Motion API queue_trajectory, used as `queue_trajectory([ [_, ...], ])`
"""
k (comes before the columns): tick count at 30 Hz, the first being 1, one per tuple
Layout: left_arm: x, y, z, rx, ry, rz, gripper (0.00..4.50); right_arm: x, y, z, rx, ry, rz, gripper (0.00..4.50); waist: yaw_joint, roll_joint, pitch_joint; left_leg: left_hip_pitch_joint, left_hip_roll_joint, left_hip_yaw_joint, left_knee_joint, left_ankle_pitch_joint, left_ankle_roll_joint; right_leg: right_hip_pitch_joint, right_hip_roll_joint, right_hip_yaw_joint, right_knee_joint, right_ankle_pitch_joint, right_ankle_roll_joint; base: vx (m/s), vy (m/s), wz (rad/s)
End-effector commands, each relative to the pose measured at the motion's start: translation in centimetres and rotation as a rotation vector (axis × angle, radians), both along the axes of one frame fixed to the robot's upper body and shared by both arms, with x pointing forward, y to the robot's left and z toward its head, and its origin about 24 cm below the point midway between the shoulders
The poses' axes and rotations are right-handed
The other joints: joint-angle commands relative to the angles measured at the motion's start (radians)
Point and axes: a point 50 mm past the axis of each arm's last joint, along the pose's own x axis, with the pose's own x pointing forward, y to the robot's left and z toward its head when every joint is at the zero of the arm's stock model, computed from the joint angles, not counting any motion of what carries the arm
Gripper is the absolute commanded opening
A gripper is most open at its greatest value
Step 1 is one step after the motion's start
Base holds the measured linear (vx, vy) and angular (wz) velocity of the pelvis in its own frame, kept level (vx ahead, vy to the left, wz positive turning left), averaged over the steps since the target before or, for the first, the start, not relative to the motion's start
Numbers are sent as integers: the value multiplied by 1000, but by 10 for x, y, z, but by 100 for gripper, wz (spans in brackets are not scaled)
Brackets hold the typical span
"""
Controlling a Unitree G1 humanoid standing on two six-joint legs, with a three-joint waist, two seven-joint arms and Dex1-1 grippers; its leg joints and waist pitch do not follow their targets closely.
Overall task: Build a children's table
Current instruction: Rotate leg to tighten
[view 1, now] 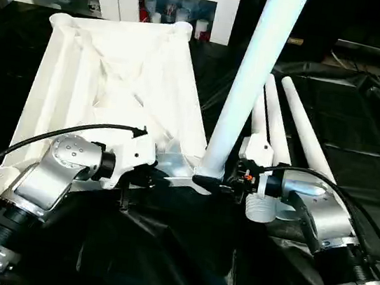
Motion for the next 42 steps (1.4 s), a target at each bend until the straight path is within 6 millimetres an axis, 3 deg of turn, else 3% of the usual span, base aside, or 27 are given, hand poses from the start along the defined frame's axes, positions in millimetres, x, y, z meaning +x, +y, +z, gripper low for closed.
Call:
queue_trajectory([
  [1,-5,-1,-10,7,47,-17,0,0,2,1,-16,-10,15,331,6,-1,-102,21,46,-22,-53,-91,89,58,-68,43,-55,10,-273,0,0,0],
  [9,-5,0,-10,7,49,-11,0,-2,3,-4,-22,5,25,276,4,-3,-98,22,46,-22,-53,-93,95,55,-67,42,-55,3,-272,0,0,0],
  [15,-7,2,-11,7,56,4,0,-3,5,-13,2,44,-10,273,2,-1,-96,21,46,-23,-54,-100,92,54,-67,42,-57,-5,-271,0,0,0],
  [17,-4,2,-12,16,44,76,0,3,5,-22,34,63,-141,272,0,4,-96,24,48,-23,-56,-118,82,51,-68,43,-58,-21,-271,0,0,0],
  [20,1,-1,-12,11,31,162,0,9,6,-29,57,84,-261,272,-9,4,-83,29,50,-28,-70,-230,20,50,-71,42,-79,-203,-243,0,0,0],
  [22,5,-8,-11,-11,25,240,0,13,8,-35,81,109,-367,272,-11,5,-81,36,51,-29,-73,-271,-6,46,-72,45,-86,-262,-230,0,0,0],
  [25,6,-12,-10,-17,24,270,0,14,9,-38,90,121,-407,272,-13,4,-80,37,49,-30,-75,-297,-15,43,-72,45,-93,-303,-210,0,0,0],
  [27,8,-34,-14,-61,53,376,0,19,21,-46,118,151,-551,272,-13,6,-75,37,50,-31,-77,-298,-19,38,-72,46,-95,-302,-207,0,0,0],
  [28,10,-45,-17,-75,64,426,0,21,29,-49,126,166,-606,272,-21,-1,-73,34,51,-31,-80,-304,-25,38,-70,47,-95,-308,-209,0,0,0],
  [29,15,-60,-20,-82,63,484,0,23,40,-52,135,184,-671,272,-18,-3,-73,39,48,-32,-79,-318,-29,37,-73,46,-101,-353,-194,0,0,0],
  [34,27,-82,-22,-104,33,534,0,27,57,-53,143,206,-722,272,-18,-6,-64,55,38,-36,-79,-409,-26,19,-73,45,-128,-514,-121,0,0,0],
  [35,27,-82,-22,-104,33,534,0,27,57,-53,143,206,-722,272,-15,-6,-64,55,39,-40,-82,-421,-28,22,-77,44,-133,-540,-104,0,0,0],
  [38,31,-89,-15,-112,4,505,0,28,65,-49,159,213,-691,272,-11,-2,-73,49,41,-44,-96,-395,-19,33,-74,38,-131,-479,-96,0,0,0],
  [40,31,-90,-13,-104,-11,485,0,29,68,-46,177,214,-665,272,-9,3,-71,52,43,-43,-98,-409,-21,29,-75,40,-131,-462,-107,0,0,0],
  [42,29,-87,-14,-94,-11,458,0,30,69,-43,192,207,-654,272,-9,3,-72,49,44,-46,-100,-414,-23,33,-78,38,-131,-460,-111,0,0,0],
])
